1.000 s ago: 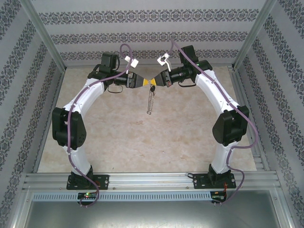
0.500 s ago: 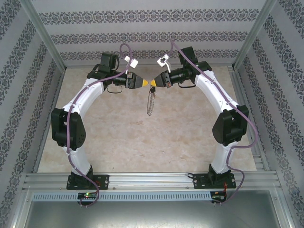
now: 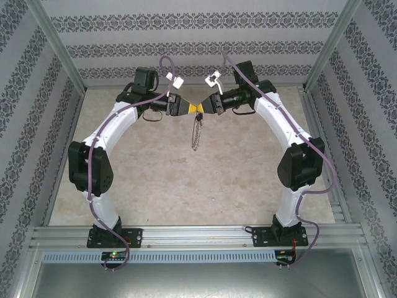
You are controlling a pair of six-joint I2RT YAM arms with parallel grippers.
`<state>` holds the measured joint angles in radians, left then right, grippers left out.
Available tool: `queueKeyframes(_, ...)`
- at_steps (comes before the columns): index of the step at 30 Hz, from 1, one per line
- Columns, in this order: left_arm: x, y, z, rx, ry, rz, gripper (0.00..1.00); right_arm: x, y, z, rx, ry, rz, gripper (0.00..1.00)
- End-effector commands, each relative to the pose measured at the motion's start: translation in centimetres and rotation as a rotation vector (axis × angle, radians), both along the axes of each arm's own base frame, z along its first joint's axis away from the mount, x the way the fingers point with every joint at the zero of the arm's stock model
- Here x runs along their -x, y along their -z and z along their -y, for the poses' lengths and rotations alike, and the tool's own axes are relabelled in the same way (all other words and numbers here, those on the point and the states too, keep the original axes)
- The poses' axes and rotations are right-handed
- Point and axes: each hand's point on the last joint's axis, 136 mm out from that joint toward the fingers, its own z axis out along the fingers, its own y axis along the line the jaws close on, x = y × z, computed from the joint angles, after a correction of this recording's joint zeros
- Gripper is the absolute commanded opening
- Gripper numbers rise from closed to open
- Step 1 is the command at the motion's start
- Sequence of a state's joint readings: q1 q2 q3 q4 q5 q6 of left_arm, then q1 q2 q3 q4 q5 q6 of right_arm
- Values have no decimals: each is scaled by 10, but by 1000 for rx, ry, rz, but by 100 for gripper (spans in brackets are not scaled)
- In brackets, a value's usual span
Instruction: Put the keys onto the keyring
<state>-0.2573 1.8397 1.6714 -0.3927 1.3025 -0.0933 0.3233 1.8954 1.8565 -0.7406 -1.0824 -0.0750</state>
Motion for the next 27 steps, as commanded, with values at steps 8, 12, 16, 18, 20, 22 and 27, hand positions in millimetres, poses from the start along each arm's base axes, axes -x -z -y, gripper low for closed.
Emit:
queueKeyframes(8, 10, -9, 8, 46, 88, 36, 20, 5, -12, -2, -34, -21, 29, 0)
queueKeyframes(12, 15, -8, 9, 53, 110, 36, 14, 4, -12, -2, -34, -19, 31, 0)
queueKeyframes(16, 17, -9, 9, 55, 116, 41, 7, 5, -12, -3, -35, -22, 28, 0)
queueKeyframes(18, 17, -11, 11, 56, 120, 49, 3, 5, -12, -3, -36, -22, 28, 0)
queueKeyframes(20, 17, -11, 12, 53, 117, 55, 0, 5, -13, -3, -37, -22, 29, 0)
queueKeyframes(22, 16, -11, 12, 53, 112, 64, 0, 6, -13, -2, -37, -20, 30, 0)
queueKeyframes(27, 11, -15, 12, 48, 79, 102, 0, 5, -24, 8, -58, 22, 46, 26)
